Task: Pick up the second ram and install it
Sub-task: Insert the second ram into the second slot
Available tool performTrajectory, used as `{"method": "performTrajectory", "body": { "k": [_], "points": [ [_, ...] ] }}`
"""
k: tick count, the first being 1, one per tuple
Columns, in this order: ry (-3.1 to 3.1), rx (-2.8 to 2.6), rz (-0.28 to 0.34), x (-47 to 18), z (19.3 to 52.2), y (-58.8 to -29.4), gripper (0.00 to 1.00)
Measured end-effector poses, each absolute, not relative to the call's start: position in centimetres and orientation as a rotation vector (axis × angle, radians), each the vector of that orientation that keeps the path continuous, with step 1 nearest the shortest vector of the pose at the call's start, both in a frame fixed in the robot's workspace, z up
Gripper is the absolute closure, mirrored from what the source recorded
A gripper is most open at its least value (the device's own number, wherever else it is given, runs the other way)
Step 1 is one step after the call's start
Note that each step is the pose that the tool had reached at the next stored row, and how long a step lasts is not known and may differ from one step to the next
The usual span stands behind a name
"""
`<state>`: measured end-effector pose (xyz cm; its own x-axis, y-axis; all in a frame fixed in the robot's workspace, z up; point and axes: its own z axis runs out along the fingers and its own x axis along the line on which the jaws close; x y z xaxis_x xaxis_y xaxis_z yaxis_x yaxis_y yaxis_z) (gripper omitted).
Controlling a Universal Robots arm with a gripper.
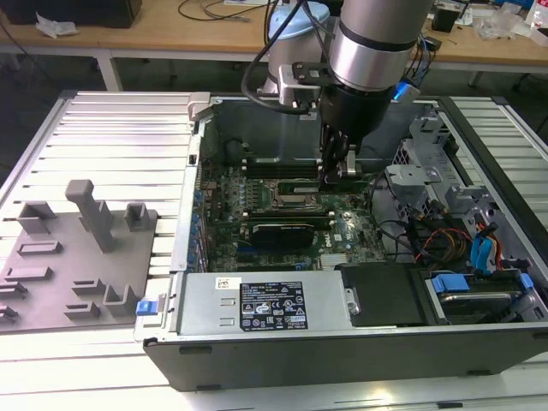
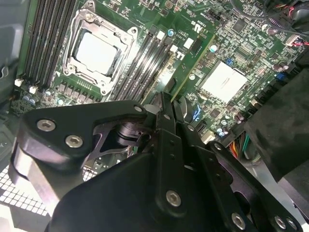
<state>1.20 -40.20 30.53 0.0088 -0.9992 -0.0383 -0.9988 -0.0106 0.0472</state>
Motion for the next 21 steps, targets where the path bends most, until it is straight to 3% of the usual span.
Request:
{"method": "performTrajectory", "body": {
  "k": [21],
  "points": [
    [-2.205,2.226,-0.095,1.2,28.7,-40.2,0.87]
  ]
}}
